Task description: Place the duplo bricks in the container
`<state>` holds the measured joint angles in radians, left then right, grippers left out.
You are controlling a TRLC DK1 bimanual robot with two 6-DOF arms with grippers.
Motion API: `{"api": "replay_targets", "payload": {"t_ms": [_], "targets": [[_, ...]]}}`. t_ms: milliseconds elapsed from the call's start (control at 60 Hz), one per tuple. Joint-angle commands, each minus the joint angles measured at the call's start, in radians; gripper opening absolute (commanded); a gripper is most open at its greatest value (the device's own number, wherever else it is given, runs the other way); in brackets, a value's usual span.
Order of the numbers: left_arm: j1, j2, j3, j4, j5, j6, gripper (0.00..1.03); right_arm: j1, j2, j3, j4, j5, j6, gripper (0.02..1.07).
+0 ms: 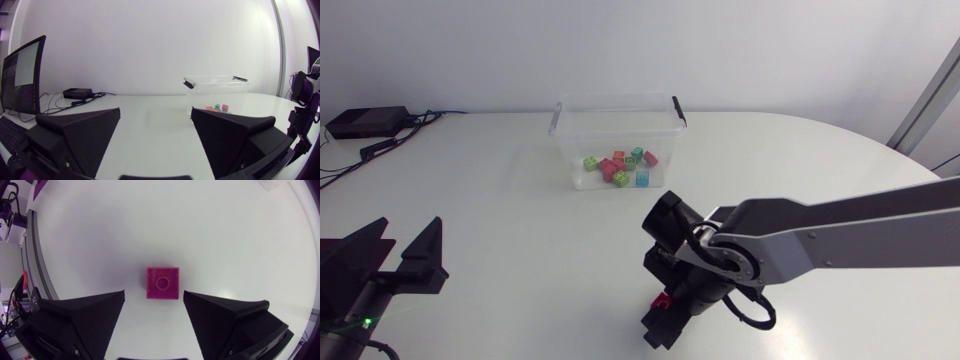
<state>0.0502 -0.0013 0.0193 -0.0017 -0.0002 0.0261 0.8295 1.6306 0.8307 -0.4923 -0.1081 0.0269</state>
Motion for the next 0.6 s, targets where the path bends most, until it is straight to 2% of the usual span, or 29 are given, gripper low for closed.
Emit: {"api": "replay_targets", "payload": {"t_ms": [0, 150, 183, 317, 417, 583], "targets": [[-0.006, -0.011, -0.018, -0.003, 0.005, 0.008, 0.99, -0.015, 0.017, 0.021, -0.020, -0.002, 0.027, 0.92], [-0.006, -0.011, -0.018, -0.004, 0.005, 0.008, 0.99, -0.023, 0.040, 0.047, -0.045, -0.007, 0.019, 0.89], [-0.006, -0.011, -0.018, -0.003, 0.005, 0.008, 0.99, -0.023, 0.046, 0.048, -0.043, -0.007, 0.019, 0.82], [-0.006, -0.012, -0.018, -0.004, 0.005, 0.008, 0.99, -0.023, 0.064, 0.039, -0.019, -0.022, 0.019, 0.44], [-0.006, -0.011, -0.018, -0.003, 0.005, 0.008, 0.99, -0.023, 0.075, 0.024, -0.015, -0.031, 0.021, 0.37], [-0.006, -0.011, -0.018, -0.003, 0.005, 0.008, 0.99, -0.041, 0.089, 0.011, -0.003, -0.053, 0.030, 0.19]]}}
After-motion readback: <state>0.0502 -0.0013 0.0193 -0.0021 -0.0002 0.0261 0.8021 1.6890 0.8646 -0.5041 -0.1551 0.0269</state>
